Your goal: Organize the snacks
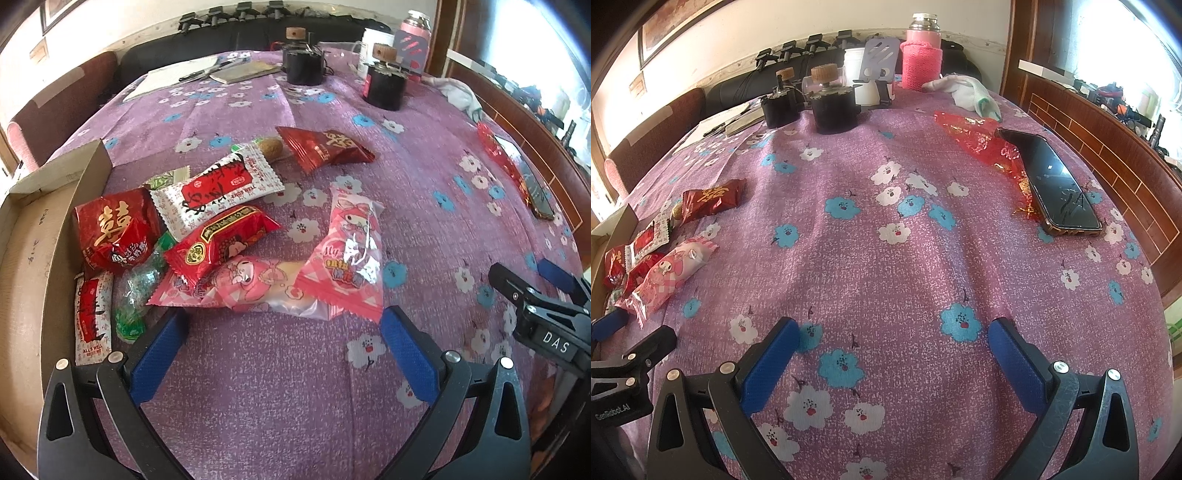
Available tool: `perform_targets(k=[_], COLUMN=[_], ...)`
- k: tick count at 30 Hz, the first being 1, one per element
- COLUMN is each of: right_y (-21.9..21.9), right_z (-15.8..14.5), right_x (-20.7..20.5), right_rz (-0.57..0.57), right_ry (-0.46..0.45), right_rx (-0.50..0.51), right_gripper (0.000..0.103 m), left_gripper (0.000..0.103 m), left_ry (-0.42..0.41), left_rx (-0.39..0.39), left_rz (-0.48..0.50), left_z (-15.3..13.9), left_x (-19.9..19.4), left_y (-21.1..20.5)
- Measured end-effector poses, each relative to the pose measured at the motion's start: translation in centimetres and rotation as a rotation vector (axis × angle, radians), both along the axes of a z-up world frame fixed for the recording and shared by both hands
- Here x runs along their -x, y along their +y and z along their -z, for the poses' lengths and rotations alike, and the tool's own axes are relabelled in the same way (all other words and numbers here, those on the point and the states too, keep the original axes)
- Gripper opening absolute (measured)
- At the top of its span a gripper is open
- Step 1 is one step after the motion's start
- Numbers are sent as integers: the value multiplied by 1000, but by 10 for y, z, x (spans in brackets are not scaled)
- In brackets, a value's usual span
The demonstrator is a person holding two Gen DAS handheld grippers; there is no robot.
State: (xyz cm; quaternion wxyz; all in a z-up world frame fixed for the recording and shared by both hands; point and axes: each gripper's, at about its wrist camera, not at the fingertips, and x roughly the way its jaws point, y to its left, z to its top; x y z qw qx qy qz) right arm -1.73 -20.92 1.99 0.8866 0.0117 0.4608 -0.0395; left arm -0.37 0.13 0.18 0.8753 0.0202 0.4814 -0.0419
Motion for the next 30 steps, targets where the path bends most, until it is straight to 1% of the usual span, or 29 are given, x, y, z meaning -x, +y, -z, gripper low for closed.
perform_targets(k=[2,4,8,13,14,17,19,23,26,28,30], right_y=[0,0,0,2,2,1,1,2,1,1,1], right_z=[-2,-2,-2,-2,-2,-3,-3,-3,-4,-4,-4], right_x=[1,2,1,4,4,11,17,24,27,28,30], right_rz=[-15,-33,-36,-27,-31,-62,-81,-79,-77,-67,-59], right_ry=[4,7,19,23,27,35,35,42,44,44,51], right_rx=[-6,-7,-7,5,4,1,-2,6,3,0,-2], right_gripper=[103,103,103,103,103,103,103,103,103,103,103], left_gripper=[103,103,103,103,103,103,103,103,103,103,103], left_ry=[-8,2,11,14,19,17,-21,-141,-232,-306,-342], left_rx=[-1,-7,-13,-6,1,66,103,102,80,48,44], left_rz=[7,13,38,24,22,18,2,-34,-68,-94,-100], left_z=[0,0,-1,-1,-2,-9,-20,-50,-70,-84,-93], left_x=[3,5,8,12,14,22,32,59,81,97,105], left_y=[0,0,0,2,3,10,16,29,41,48,56])
